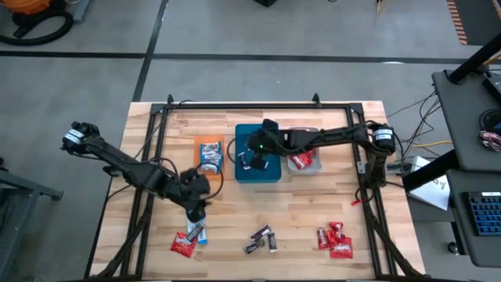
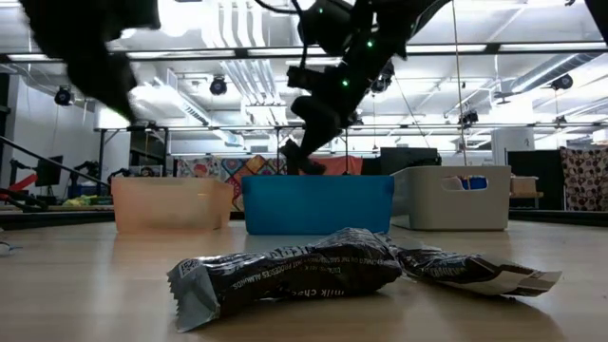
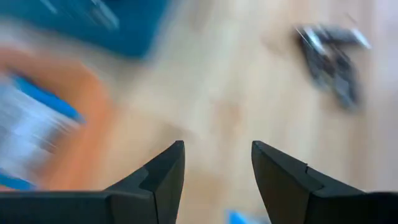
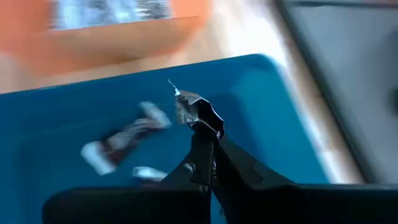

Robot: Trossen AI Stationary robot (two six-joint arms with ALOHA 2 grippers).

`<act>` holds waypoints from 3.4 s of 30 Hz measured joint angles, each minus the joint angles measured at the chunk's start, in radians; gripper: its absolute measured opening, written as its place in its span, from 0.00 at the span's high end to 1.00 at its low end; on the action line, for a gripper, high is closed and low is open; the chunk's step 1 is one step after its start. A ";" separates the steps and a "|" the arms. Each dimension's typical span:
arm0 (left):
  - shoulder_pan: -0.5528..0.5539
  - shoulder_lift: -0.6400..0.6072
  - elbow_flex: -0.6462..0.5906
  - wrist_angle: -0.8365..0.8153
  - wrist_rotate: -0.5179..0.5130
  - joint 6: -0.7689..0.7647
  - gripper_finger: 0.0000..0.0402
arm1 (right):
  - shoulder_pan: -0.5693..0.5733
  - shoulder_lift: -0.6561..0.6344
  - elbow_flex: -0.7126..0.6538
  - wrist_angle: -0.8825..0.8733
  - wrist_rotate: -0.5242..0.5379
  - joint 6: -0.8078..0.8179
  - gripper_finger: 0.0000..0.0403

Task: Sort candy
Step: Put the brown chocolate bar into the blue bin

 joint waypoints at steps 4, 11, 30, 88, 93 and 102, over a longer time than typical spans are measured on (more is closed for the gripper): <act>-0.021 0.035 -0.001 -0.004 0.225 -0.128 0.58 | -0.027 0.000 0.000 0.004 -0.138 0.037 0.97; -0.091 0.104 -0.002 -0.015 0.349 -0.261 0.58 | -0.030 0.000 0.000 0.002 -0.147 0.036 0.84; -0.209 0.239 0.076 -0.043 0.342 -0.500 0.58 | 0.011 -0.080 0.003 -0.085 -0.147 0.095 0.61; -0.231 0.574 0.294 -0.304 0.183 -0.449 0.97 | 0.085 -0.085 0.004 -0.100 -0.147 0.105 0.61; -0.231 0.553 0.327 -0.338 0.183 -0.416 0.97 | 0.088 -0.085 0.004 -0.100 -0.147 0.105 0.61; -0.228 0.489 0.389 -0.371 0.078 -0.302 0.97 | 0.108 -0.091 0.004 -0.170 -0.147 0.105 0.61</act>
